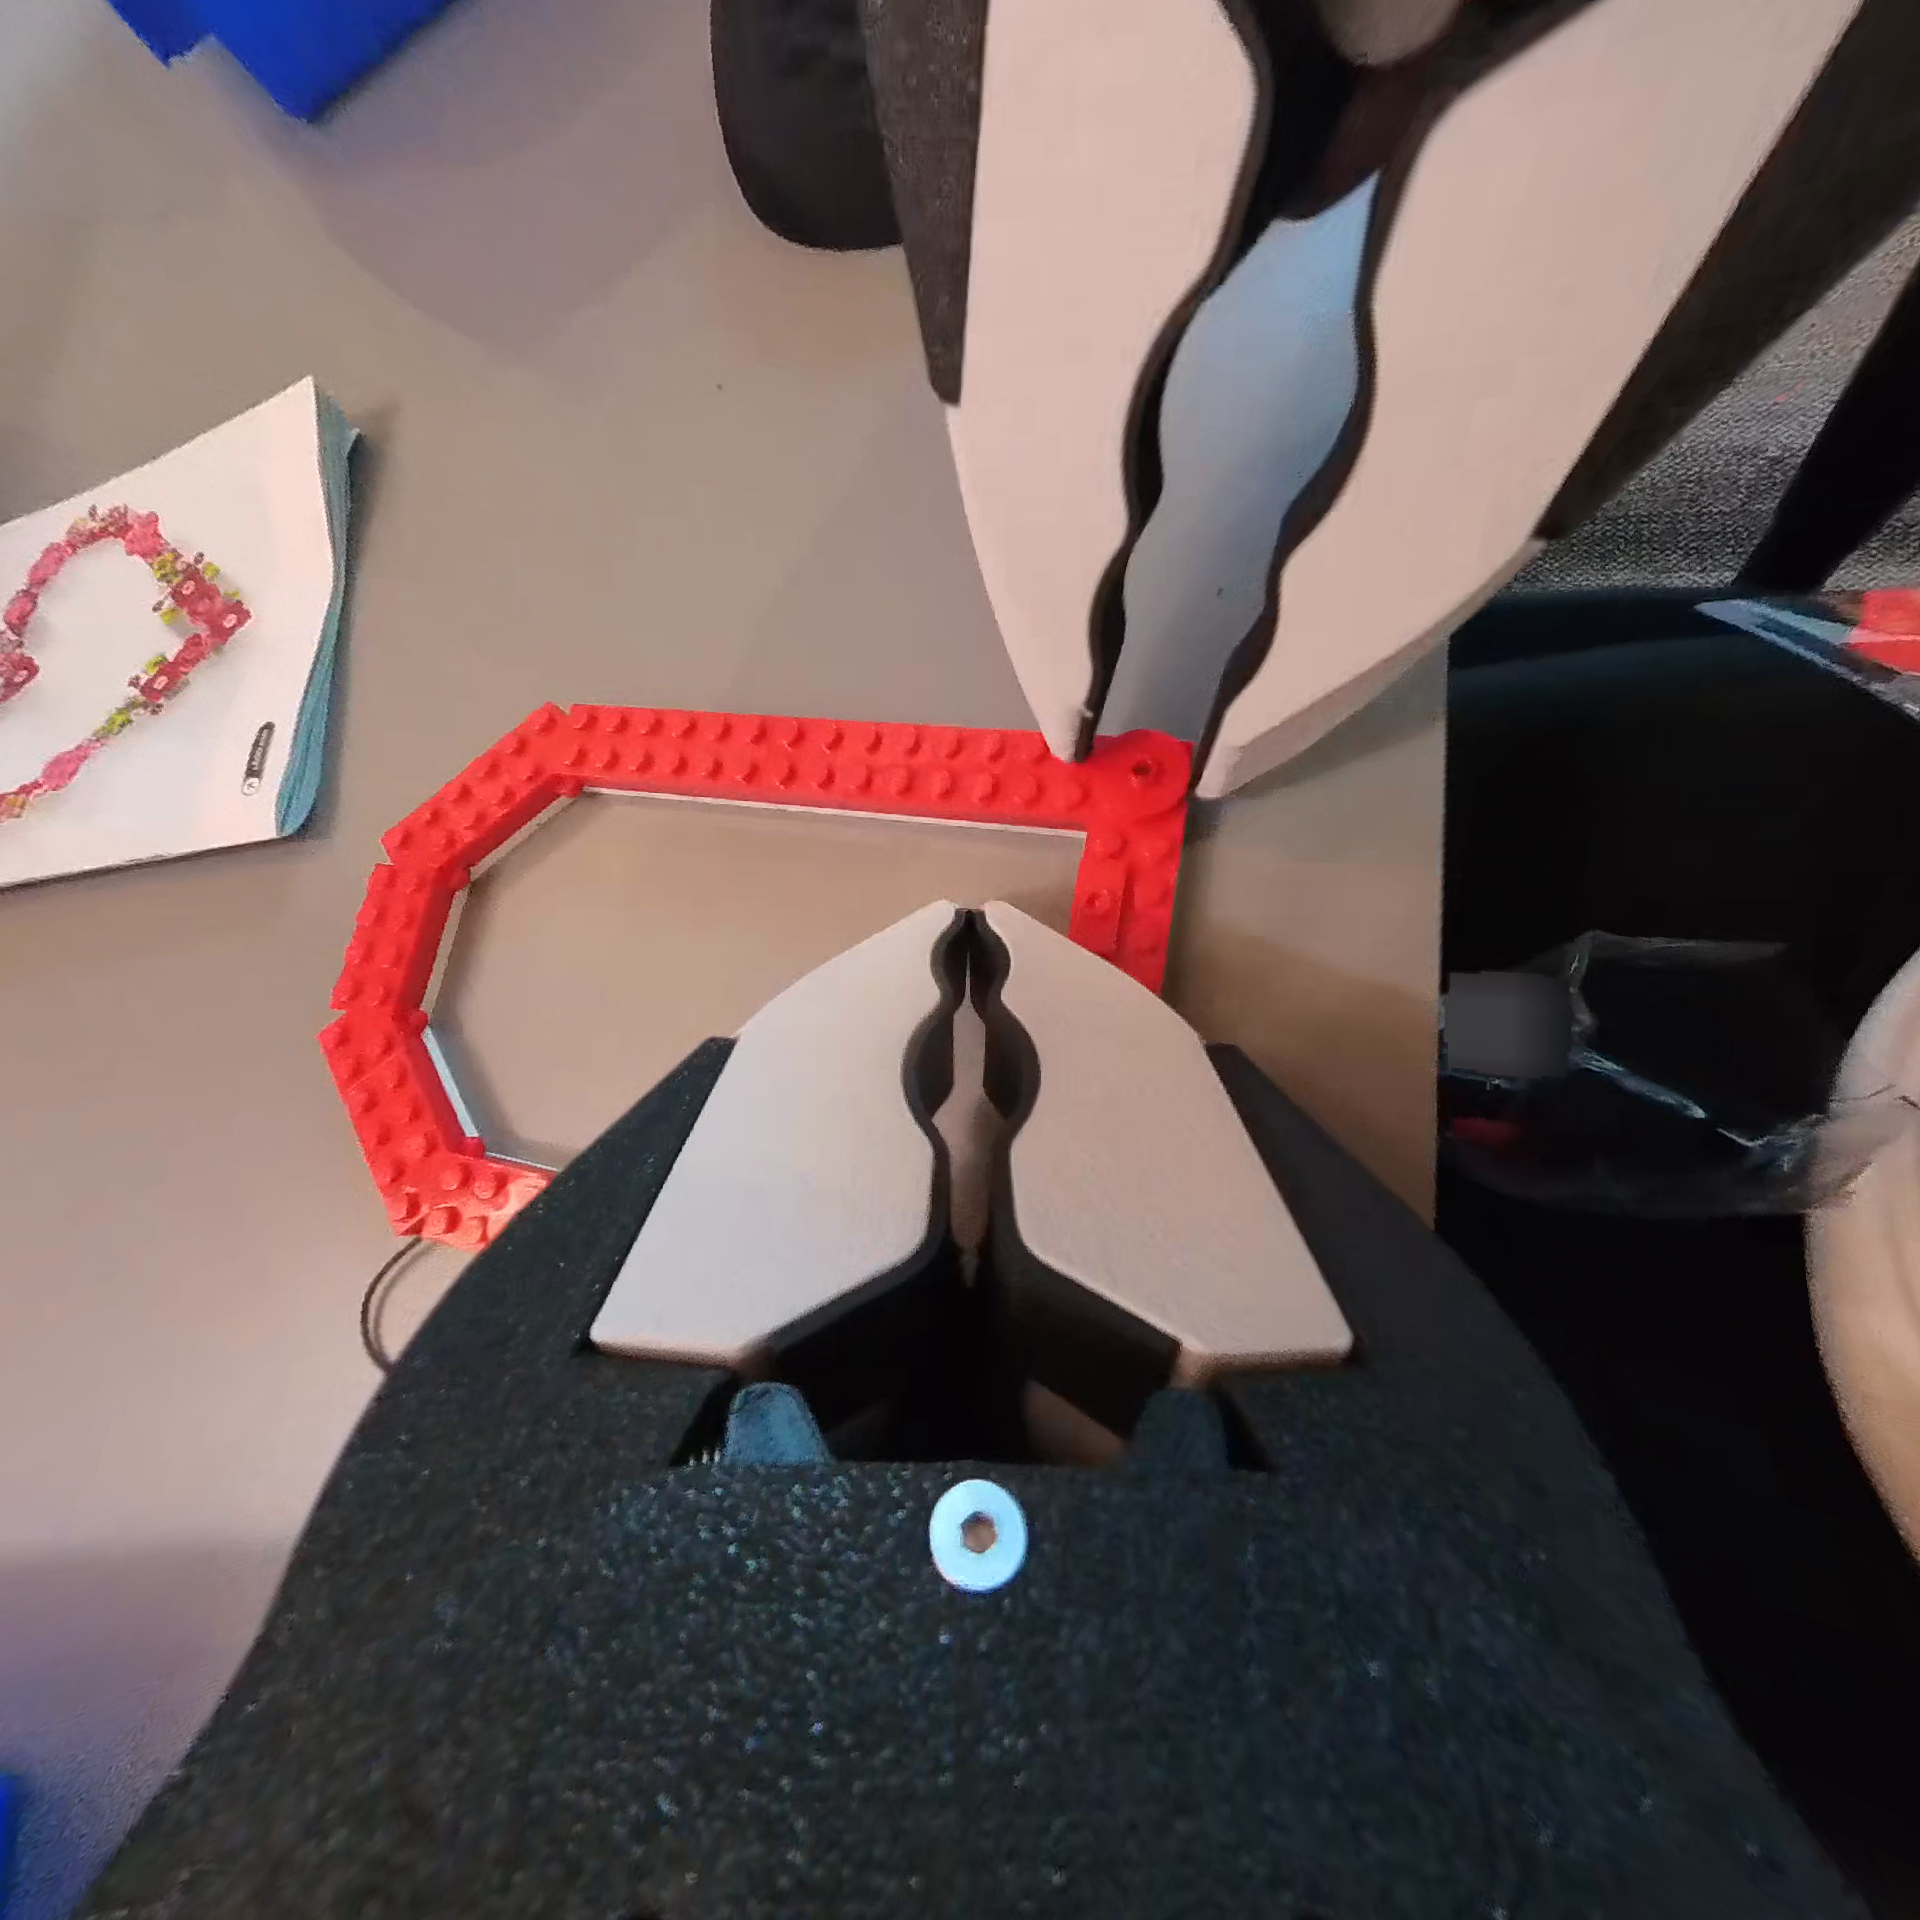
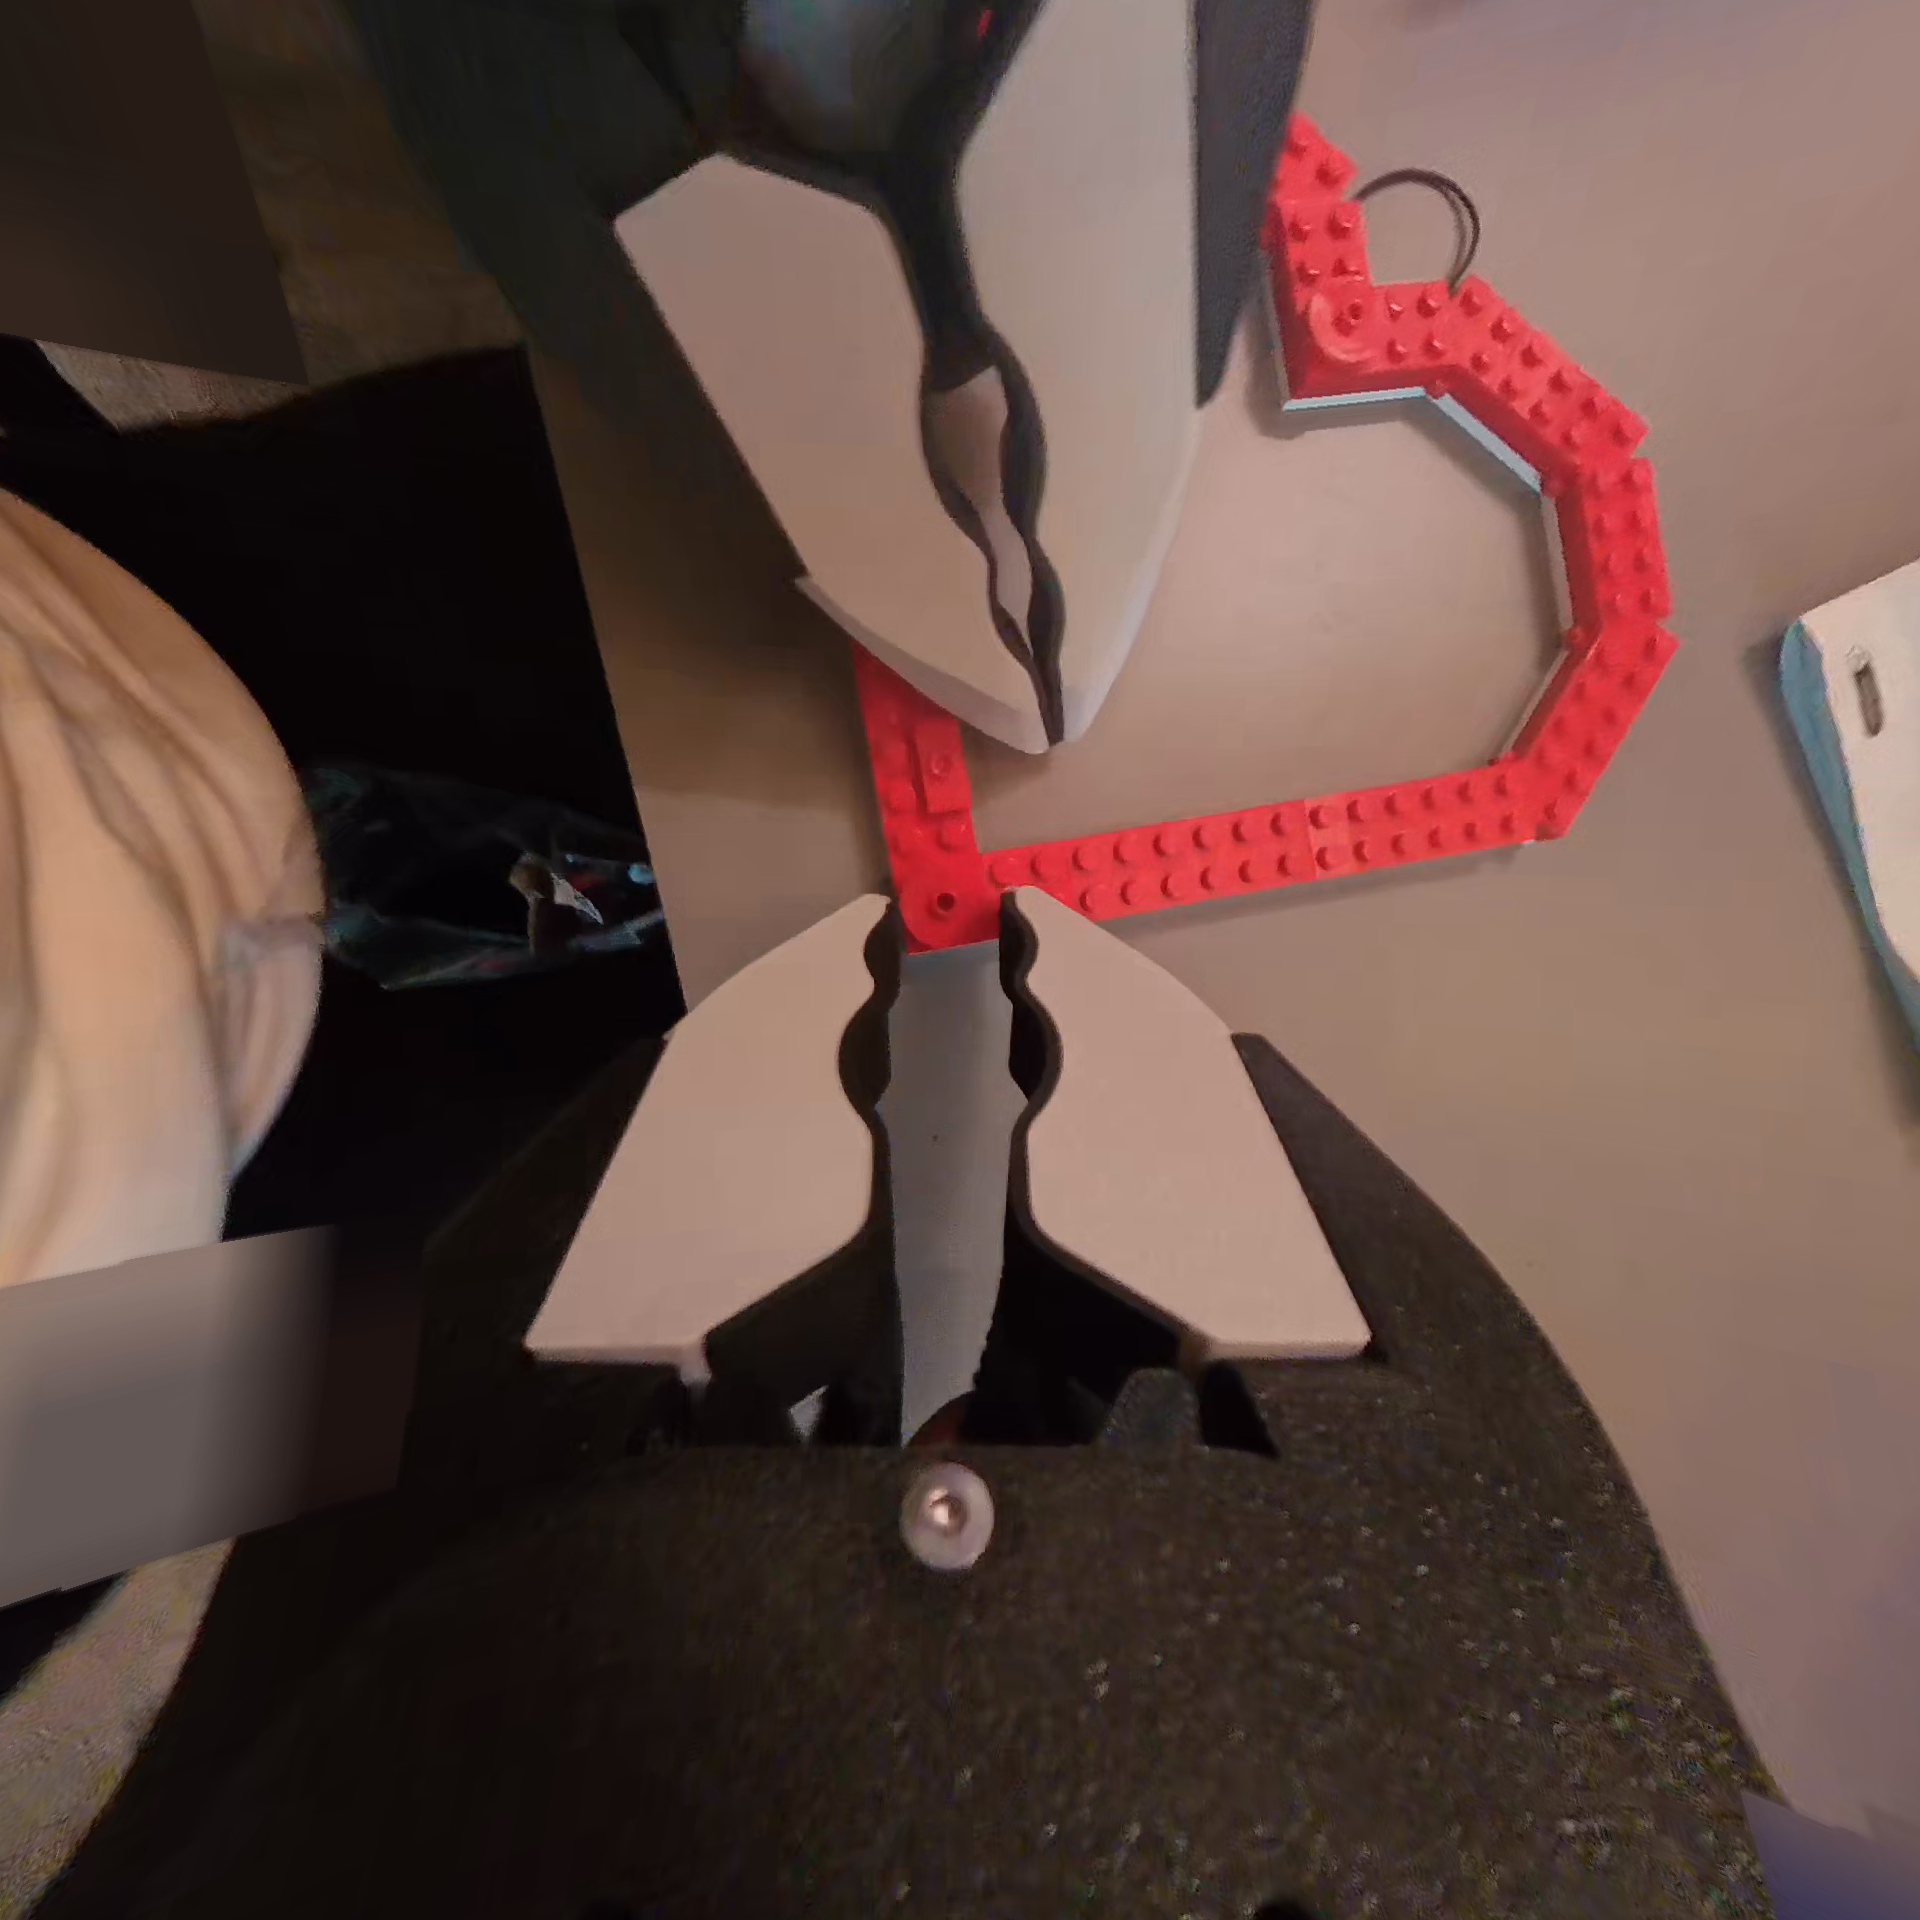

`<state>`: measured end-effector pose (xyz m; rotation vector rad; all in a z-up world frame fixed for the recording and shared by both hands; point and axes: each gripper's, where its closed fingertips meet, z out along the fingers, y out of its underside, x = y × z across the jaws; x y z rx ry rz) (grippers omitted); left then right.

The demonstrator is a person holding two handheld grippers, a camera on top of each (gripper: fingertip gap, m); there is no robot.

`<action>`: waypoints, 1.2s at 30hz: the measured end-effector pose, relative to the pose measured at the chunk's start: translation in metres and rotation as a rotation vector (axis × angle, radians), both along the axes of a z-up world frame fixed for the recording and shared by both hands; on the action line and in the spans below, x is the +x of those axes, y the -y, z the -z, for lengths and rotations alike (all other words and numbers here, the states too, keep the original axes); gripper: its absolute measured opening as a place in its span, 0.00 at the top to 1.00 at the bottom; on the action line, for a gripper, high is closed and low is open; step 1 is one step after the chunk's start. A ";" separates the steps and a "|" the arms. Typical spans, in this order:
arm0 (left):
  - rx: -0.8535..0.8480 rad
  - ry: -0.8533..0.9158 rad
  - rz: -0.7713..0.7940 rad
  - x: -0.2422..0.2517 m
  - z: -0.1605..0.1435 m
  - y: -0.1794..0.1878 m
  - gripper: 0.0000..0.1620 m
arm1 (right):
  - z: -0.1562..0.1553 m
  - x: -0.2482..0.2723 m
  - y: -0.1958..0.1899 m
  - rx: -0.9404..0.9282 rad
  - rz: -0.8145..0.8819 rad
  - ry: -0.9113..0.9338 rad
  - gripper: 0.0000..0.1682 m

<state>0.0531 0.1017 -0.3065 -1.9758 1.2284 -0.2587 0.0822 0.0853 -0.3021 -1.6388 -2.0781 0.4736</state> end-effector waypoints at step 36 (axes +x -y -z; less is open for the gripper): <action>0.110 -0.061 -0.085 -0.006 -0.001 -0.010 1.00 | -0.006 -0.003 -0.008 -0.011 0.174 -0.389 0.99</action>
